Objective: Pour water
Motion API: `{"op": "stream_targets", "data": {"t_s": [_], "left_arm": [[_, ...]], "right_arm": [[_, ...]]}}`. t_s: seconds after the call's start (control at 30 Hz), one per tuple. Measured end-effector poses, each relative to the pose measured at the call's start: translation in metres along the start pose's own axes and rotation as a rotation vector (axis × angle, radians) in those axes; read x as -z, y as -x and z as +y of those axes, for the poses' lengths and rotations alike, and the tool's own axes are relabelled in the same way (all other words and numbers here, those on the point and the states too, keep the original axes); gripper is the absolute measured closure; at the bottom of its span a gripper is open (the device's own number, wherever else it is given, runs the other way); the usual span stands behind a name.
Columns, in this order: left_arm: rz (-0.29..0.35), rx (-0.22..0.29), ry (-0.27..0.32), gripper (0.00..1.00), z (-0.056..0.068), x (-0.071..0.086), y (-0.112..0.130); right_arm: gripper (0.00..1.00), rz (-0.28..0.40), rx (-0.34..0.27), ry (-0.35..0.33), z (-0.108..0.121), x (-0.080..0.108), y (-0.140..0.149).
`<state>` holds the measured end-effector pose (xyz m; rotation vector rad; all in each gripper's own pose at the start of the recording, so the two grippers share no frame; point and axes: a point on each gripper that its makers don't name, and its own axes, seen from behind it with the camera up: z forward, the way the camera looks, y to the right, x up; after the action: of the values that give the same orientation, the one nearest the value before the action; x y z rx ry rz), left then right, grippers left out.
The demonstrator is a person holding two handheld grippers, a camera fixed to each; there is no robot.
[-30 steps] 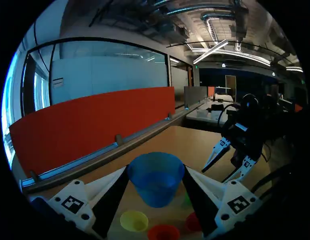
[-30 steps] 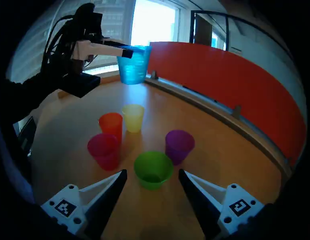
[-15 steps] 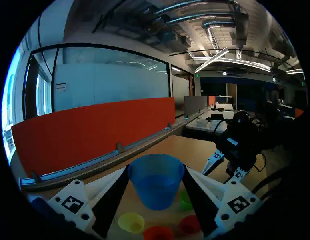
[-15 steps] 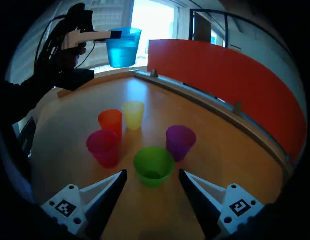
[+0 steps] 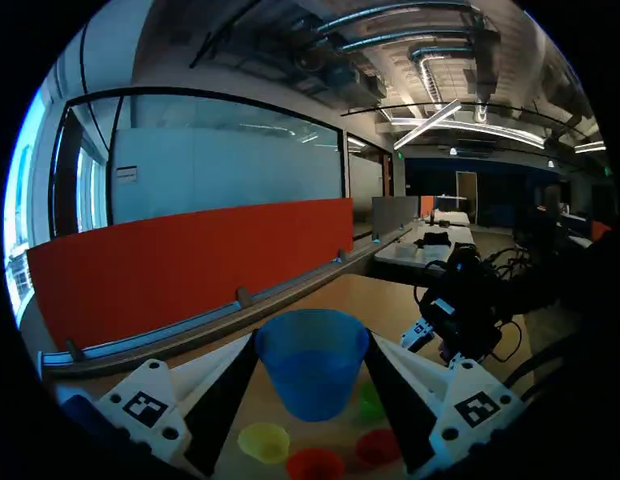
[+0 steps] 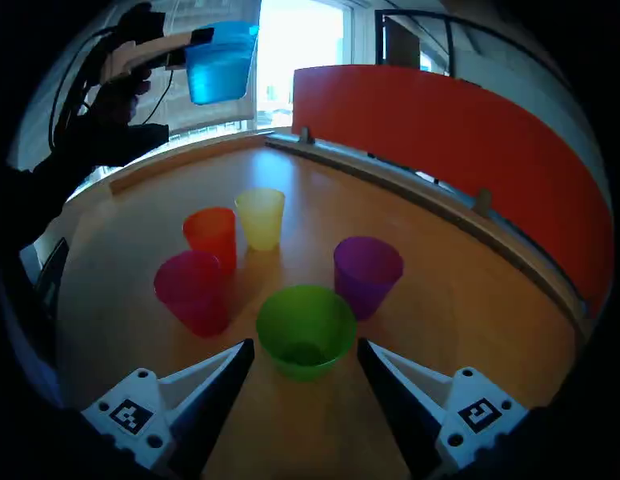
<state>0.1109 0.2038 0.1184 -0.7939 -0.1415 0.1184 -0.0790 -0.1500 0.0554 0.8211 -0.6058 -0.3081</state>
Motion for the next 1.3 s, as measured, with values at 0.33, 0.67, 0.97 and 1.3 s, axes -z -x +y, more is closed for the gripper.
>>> {"op": "stream_targets", "data": {"t_s": [0.33, 0.67, 0.97, 1.3], "left_arm": [[0.009, 0.008, -0.015, 0.11, -0.004, 0.007, 0.0], [0.009, 0.01, -0.023, 0.11, -0.005, 0.011, 0.0], [0.011, 0.016, -0.021, 0.11, -0.005, 0.013, 0.001], [0.019, 0.026, -0.029, 0.11, -0.005, 0.021, 0.0]], "right_arm": [[0.0, 0.01, -0.017, -0.006, 0.001, -0.018, 0.003], [0.08, 0.025, -0.004, 0.002, 0.002, -0.026, 0.002], [0.1, 0.049, -0.007, -0.009, -0.001, -0.021, -0.004], [0.1, 0.123, -0.006, -0.004, -0.005, 0.006, -0.037]]}}
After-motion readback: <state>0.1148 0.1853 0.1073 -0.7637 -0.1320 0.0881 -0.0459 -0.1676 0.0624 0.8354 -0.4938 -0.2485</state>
